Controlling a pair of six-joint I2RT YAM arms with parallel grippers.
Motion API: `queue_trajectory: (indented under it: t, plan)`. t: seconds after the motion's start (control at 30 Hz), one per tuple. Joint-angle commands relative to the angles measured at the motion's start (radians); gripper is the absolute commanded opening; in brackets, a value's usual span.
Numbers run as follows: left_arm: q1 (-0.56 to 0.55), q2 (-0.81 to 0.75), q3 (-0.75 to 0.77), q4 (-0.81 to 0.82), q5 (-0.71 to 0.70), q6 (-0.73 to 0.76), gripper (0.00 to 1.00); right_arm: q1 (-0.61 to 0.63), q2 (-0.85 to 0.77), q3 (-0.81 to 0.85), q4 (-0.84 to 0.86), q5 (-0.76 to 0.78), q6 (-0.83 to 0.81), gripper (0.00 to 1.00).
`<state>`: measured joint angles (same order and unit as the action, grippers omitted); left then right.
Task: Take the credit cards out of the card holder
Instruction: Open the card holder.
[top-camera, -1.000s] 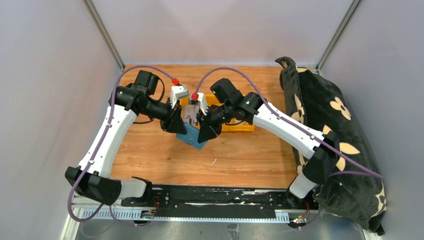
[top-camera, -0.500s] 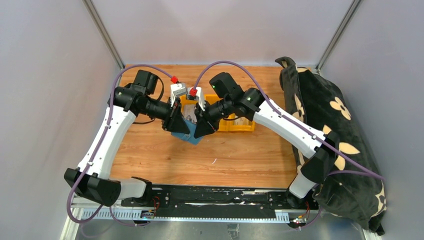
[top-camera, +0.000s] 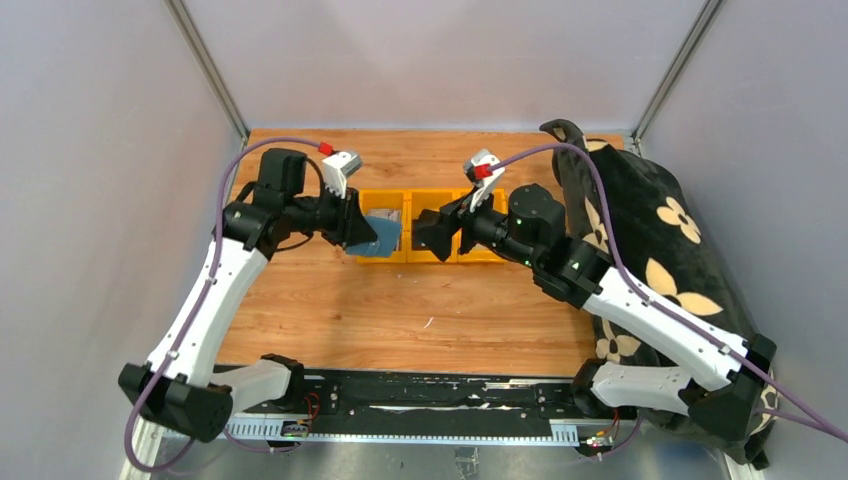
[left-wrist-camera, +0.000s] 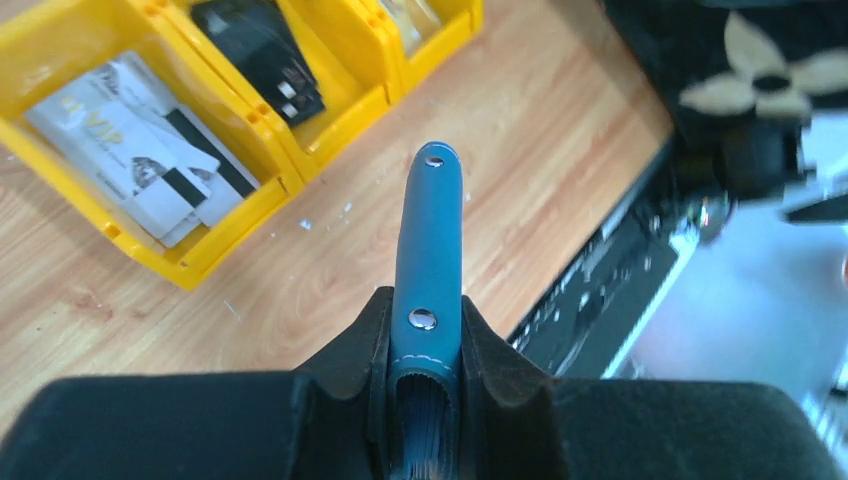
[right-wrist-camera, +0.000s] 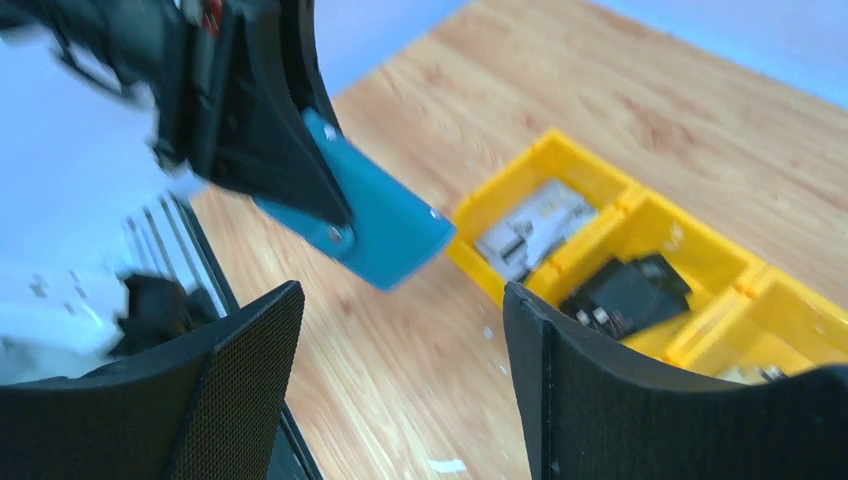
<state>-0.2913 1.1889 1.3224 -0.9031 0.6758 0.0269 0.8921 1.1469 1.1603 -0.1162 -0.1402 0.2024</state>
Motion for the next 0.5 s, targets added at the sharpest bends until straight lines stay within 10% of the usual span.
queue_trajectory:
  t: [0.0,0.47]
  plan:
    - [-0.002,-0.116,-0.068,0.332,-0.14,-0.332,0.0,0.058,-0.002,-0.038,0.265,0.19,0.161,0.76]
    - [-0.001,-0.202,-0.092,0.432,-0.229,-0.59,0.0,0.133,0.226,0.094,0.317,0.204,0.218,0.73]
